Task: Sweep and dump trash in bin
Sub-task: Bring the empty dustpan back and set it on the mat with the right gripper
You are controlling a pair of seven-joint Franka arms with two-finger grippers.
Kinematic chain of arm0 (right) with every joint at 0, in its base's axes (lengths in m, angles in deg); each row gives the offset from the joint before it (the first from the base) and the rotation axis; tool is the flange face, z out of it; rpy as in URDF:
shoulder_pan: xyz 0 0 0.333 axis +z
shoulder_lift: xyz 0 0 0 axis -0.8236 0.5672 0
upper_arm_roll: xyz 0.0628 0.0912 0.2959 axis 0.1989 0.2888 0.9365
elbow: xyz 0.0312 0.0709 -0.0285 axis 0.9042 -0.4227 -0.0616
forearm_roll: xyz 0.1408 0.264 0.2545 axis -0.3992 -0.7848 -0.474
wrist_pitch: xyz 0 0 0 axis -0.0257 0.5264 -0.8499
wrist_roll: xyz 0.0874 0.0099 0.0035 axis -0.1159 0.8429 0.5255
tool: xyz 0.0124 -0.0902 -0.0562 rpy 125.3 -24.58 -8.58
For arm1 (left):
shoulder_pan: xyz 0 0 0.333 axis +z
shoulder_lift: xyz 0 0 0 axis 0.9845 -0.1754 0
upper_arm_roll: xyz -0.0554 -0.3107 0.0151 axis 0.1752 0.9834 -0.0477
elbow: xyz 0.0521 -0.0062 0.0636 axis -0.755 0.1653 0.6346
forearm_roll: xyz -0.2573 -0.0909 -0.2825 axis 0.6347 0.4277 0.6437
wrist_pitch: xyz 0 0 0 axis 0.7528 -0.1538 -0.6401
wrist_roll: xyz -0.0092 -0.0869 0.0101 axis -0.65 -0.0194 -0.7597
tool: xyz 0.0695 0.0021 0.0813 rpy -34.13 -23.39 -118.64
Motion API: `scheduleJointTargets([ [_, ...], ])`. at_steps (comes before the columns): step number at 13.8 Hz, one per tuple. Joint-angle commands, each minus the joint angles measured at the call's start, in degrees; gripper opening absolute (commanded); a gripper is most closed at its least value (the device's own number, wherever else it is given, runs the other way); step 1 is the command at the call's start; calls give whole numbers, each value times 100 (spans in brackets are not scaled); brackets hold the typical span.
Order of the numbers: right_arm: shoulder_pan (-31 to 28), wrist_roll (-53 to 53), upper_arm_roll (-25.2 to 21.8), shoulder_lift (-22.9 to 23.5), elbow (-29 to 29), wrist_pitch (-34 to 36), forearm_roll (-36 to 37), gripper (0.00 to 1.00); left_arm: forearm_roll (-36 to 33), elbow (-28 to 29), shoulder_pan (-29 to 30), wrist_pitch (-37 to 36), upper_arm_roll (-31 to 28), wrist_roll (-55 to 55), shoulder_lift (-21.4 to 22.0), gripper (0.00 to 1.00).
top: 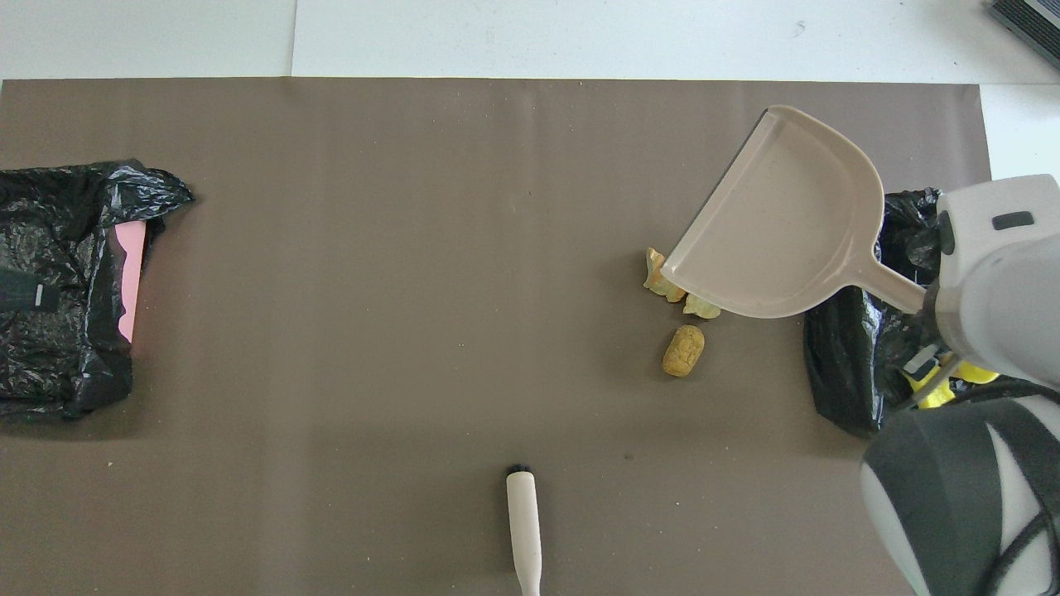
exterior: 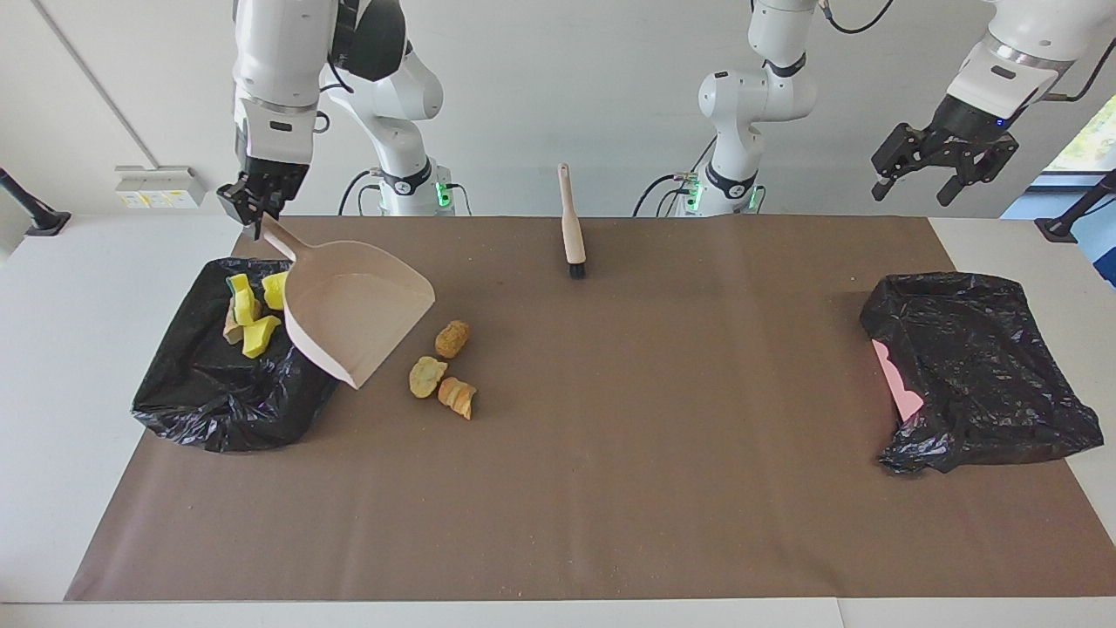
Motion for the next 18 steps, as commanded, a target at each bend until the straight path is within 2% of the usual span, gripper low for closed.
scheduleJointTargets([
  [1, 523, -1835, 22, 567, 493, 113, -207, 0, -88, -229, 35, -207, 66, -68, -109, 100],
  [5, 1314, -4067, 22, 1551, 1108, 96, -470, 0, -237, -360, 26, -242, 189, -59, -188, 100],
  [9, 1965, -6012, 22, 2808, 2101, -18, -1023, 0, -326, -299, 61, -242, 470, -76, -92, 100],
  [11, 2290, -6418, 22, 3178, 2349, -114, -1034, 0, -326, -237, 70, -234, 489, -77, -73, 100],
  [14, 2634, -6981, 22, 3539, 2349, -597, -1042, 0, -317, -229, 70, -225, 471, -59, -73, 100],
  [18, 2986, -7088, 13, 4049, 2315, -1160, -963, 0, -308, -229, 61, -234, 462, -24, -74, 100],
])
